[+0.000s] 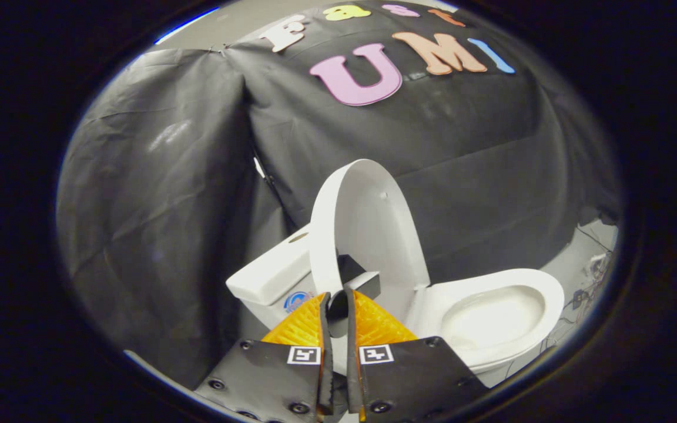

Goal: Open the toilet lid.

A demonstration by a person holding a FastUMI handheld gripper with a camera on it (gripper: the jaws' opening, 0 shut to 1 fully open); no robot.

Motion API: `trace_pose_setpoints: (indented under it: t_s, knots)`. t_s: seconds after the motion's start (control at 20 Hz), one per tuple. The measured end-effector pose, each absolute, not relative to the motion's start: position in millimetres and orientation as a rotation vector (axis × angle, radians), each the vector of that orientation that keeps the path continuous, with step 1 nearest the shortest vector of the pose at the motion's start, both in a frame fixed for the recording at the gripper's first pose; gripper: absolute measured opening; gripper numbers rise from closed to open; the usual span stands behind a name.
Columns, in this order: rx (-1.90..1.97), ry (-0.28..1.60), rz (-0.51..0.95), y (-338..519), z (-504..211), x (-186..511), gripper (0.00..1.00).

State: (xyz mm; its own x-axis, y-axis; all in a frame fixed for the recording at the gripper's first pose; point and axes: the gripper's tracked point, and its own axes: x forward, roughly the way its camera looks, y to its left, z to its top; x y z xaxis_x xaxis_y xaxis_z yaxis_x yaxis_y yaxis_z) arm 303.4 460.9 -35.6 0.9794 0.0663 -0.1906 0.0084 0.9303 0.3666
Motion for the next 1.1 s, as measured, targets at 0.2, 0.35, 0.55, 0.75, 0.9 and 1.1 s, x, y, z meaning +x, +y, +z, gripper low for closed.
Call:
trace_pose_setpoints:
  t_s: [0.2,0.35,0.55,0.75,0.9,1.1]
  knots:
    - [0.343,0.23,0.094,480,-36,320,0.1]
    - [0.293,0.245,0.124,488,-35,324,0.1]
    - [0.252,0.222,0.203,494,-29,318,0.29]
    - [0.24,0.131,0.248,477,6,314,0.52]
    - [0.217,0.091,0.225,435,23,309,0.67]
    - [0.159,0.039,0.189,354,38,297,0.69]
